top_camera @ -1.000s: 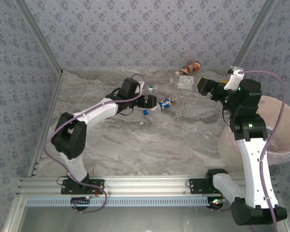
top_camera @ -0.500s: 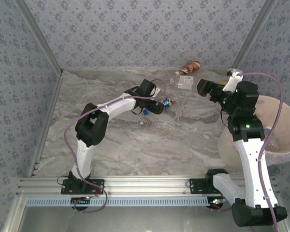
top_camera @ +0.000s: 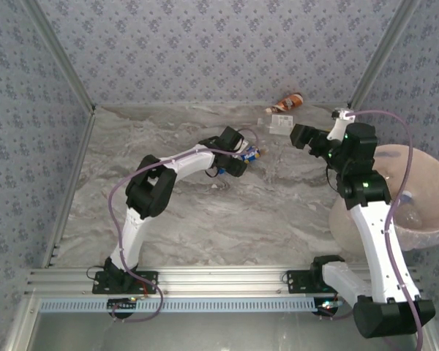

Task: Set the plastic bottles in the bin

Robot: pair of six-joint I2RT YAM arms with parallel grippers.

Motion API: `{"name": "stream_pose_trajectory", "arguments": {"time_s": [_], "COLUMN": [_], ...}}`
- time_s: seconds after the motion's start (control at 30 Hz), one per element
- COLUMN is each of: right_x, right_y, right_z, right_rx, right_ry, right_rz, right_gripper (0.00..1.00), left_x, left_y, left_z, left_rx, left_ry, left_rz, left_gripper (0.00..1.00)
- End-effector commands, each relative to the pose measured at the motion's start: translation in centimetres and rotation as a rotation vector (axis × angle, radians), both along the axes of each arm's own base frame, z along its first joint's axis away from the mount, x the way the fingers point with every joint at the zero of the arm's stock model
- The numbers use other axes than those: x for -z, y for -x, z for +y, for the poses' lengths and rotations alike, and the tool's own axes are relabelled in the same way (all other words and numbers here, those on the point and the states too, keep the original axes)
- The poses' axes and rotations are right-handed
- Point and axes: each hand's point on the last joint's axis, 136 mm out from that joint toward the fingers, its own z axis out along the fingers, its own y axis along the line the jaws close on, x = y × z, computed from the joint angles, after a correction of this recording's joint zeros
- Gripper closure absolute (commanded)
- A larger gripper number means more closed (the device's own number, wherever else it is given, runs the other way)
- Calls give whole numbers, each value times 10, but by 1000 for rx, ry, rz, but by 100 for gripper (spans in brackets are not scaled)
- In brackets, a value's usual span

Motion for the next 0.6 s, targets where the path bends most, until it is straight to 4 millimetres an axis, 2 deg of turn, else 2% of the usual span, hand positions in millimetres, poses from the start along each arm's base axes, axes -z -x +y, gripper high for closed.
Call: {"name": "stream_pose_trajectory", "arguments": {"time_s": [0.0,0.13,0.23,0.4,0.57], "right_x": [-7,0,13,40,48], "right_y": [-6,-13,-20,-29,-34], "right_z": [12,32,36,42,60], "right_rx": [-26,-70,-33,-15,-69], "right_ry": [-29,-54,-62,-83,-144], "right_rz": [-16,4,65,184,225], "right_gripper": [0,0,0,0,0], "left_x": [-9,-20,-36,-73,-113], "left_y": [4,13,19,35,52], "left_z": [8,15,24,34,45], "left_rx": [-32,-58,-96,-136,-152], "left_ry": [-7,38,98,273,456], "left_rz": [-14,-31,-54,-54,-49], "left_gripper": [37,44,46,48,48]}}
